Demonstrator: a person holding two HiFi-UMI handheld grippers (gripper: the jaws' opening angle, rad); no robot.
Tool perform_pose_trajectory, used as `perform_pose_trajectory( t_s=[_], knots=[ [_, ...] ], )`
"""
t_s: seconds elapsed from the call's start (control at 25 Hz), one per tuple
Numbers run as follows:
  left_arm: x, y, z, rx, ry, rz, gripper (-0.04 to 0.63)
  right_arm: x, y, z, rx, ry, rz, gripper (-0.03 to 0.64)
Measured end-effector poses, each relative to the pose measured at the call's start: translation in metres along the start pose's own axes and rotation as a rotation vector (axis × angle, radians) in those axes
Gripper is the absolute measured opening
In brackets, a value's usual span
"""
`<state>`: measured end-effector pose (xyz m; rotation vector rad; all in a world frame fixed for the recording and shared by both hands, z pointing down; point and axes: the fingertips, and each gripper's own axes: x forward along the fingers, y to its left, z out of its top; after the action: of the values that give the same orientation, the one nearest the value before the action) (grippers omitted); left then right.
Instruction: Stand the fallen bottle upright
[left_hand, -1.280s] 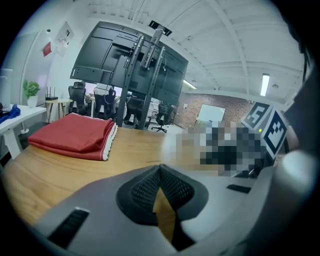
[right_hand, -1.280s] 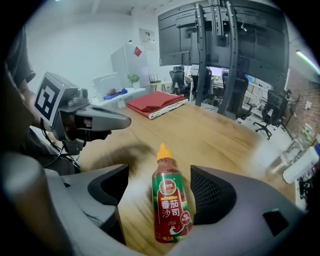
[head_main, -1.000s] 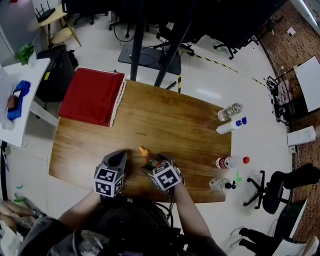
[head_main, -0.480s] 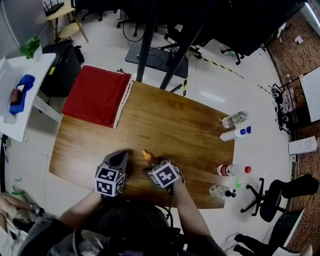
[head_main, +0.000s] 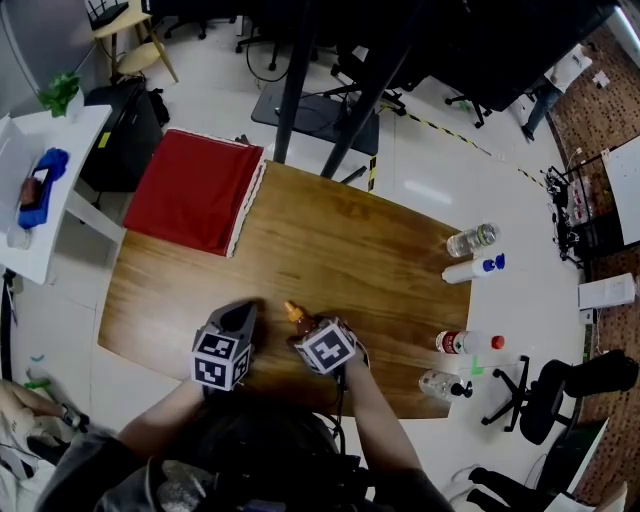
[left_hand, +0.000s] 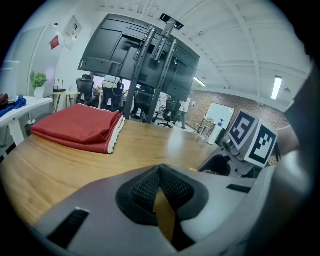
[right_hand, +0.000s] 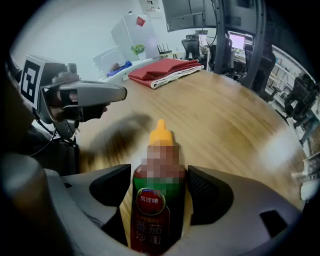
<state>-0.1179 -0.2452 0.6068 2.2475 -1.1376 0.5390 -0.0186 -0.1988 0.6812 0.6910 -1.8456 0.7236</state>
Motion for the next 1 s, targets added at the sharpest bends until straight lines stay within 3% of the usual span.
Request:
perform_pose_trajectory(
  t_s=[0.16,0.48,1.0],
  knots=[
    [0.002,0.0,0.001,0.002,-0.002,0.004,0.023,0.002,-0.009,-0.007,0.0,0.017,-0.035,0.333],
    [0.001,-0.001,-0.002,-0.001,0.005,0.004,0.023,0.003,-0.009,-0.01,-0.049,0.075,-0.093,0.318],
    [-0.008,-0.008,-0.004,0.006,0.0,0.012,0.023,-0.002,-0.002,-0.016,-0.017,0.062,-0.085,0.287]
  ],
)
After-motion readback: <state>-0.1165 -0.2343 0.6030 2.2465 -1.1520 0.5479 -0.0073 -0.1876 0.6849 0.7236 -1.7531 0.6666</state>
